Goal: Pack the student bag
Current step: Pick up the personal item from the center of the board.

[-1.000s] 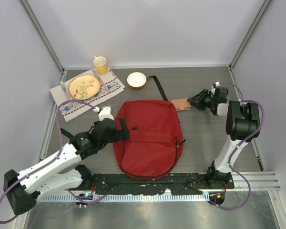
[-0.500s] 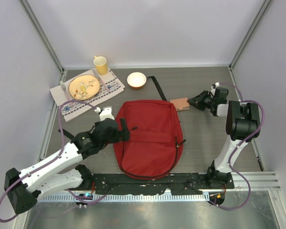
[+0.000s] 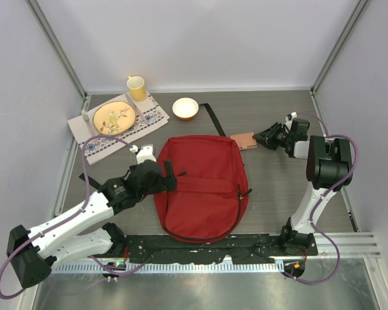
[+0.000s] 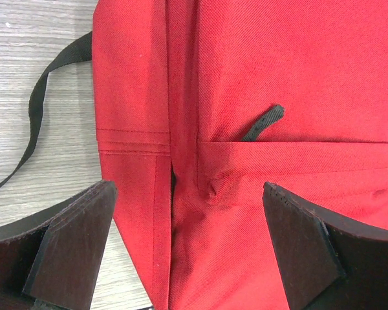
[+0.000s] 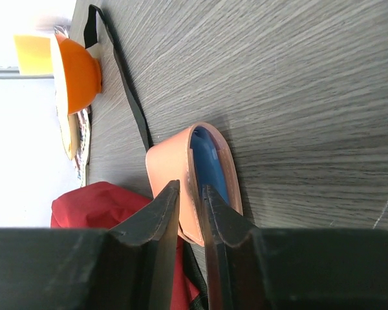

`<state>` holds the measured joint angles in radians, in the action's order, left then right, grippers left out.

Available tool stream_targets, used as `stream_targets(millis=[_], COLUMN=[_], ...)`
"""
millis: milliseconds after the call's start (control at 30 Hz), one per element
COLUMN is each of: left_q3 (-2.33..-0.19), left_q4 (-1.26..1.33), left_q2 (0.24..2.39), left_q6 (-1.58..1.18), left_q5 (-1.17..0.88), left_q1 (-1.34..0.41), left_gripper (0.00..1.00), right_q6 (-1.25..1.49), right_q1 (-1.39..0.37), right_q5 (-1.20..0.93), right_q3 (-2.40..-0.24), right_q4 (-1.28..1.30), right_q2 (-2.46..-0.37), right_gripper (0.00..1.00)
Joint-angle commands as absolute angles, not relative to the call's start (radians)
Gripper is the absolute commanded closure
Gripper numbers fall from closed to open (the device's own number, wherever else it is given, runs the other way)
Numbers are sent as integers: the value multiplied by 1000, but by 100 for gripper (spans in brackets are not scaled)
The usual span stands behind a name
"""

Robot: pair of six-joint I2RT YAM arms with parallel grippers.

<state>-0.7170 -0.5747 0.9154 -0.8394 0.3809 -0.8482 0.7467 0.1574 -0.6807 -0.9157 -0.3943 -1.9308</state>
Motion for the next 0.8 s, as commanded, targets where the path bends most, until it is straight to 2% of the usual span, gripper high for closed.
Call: stream_targets(millis=[0,267,433,533,567,633,767], left_q3=[-716,-707,-707,-704,-704,-701,-699], left_q4=[-543,-542,-543,-545,-545,-546,-554], left_q2=[927,916,914,911,910,902,873], left_q6=[-853,-854,-854,-857,-856,-859,-873], left_q5=[374,382,383,382,380,382,394], left_q1=[-847,-845,-845,-845,-845,-847,-845], left_gripper=[0,0,0,0,0,0,0], right_q6=[747,721,721,729,732,733,733], right_q1=[156,156,156,156,156,156,155], right_q5=[-726,-727,-736,-736,-735,-726,-654], right_q3=[-930,-936,-928,-922,-917,-913,-885], right_q4=[-410,-374,-377,-383,-385,-384,-359], right_q2=[-1945,-1951,-1947,-1941,-1928,-1911,-1826], right_gripper=[75,73,78,85,91,97,99])
